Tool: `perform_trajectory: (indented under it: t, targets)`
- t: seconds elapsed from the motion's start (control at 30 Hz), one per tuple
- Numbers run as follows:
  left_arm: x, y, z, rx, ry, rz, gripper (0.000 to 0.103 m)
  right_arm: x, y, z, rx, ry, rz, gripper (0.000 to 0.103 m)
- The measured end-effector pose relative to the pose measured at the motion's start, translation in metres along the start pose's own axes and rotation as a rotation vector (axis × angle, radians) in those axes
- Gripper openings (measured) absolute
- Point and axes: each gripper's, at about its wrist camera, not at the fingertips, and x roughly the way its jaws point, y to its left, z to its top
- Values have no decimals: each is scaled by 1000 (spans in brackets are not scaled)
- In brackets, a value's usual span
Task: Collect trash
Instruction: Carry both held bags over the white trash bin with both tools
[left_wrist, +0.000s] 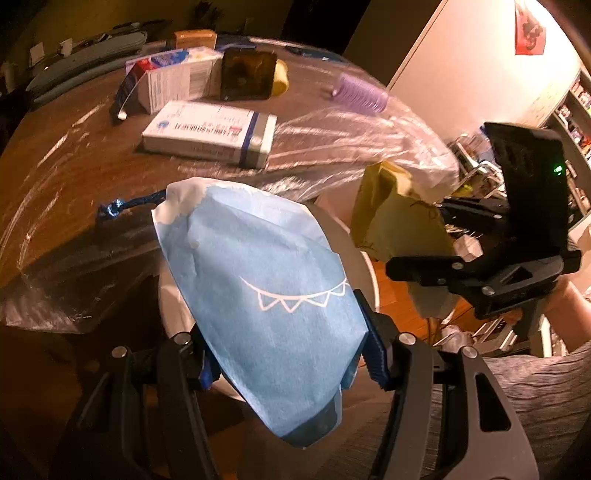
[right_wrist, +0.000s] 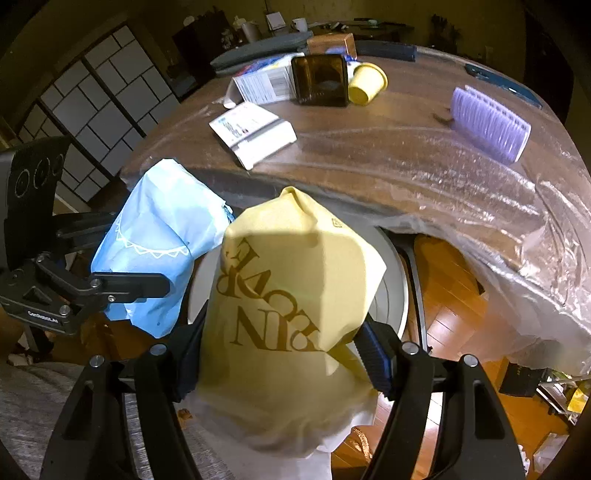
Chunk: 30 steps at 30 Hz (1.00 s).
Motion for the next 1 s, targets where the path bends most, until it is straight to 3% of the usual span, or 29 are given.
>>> perform_trajectory:
  t: [0.23, 1.0]
  targets:
    - [17, 4, -4, 3, 30, 55, 60, 13, 0, -6, -2, 19, -30, 70]
    - [48, 16, -18, 21, 103, 104, 60, 58, -3, -12, 9, 79, -78, 70]
